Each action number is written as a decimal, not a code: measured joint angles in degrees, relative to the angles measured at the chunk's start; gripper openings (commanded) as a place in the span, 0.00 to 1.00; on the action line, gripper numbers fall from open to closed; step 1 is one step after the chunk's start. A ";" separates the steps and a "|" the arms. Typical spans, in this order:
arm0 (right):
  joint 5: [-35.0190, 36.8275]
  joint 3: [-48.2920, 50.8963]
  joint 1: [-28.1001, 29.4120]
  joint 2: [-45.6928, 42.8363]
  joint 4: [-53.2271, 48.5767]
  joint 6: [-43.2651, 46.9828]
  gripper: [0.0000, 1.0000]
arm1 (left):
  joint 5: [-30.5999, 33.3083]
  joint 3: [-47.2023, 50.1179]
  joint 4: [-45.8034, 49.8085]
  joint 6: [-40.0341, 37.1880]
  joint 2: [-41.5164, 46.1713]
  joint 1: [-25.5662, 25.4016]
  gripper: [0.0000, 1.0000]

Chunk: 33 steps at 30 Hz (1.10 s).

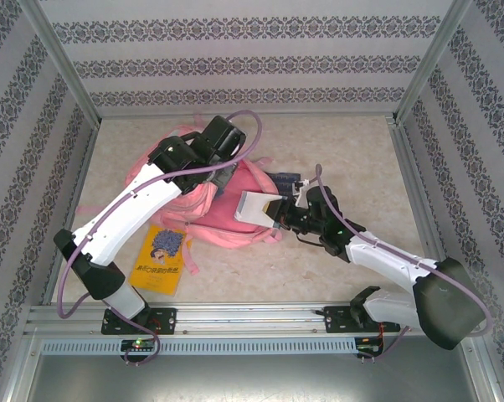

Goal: Pack the student bag

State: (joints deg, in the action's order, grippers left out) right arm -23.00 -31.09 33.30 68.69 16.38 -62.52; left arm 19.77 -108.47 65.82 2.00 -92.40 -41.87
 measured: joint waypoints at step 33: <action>8.79 -30.16 12.68 28.26 11.02 -23.12 0.00 | -7.34 -0.42 0.26 -0.46 5.11 4.44 0.00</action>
State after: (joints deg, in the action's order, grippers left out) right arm -14.22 -61.25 45.98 96.95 27.40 -85.65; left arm 12.43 -108.88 66.08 1.54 -87.29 -37.43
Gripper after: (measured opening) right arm 0.191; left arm 0.062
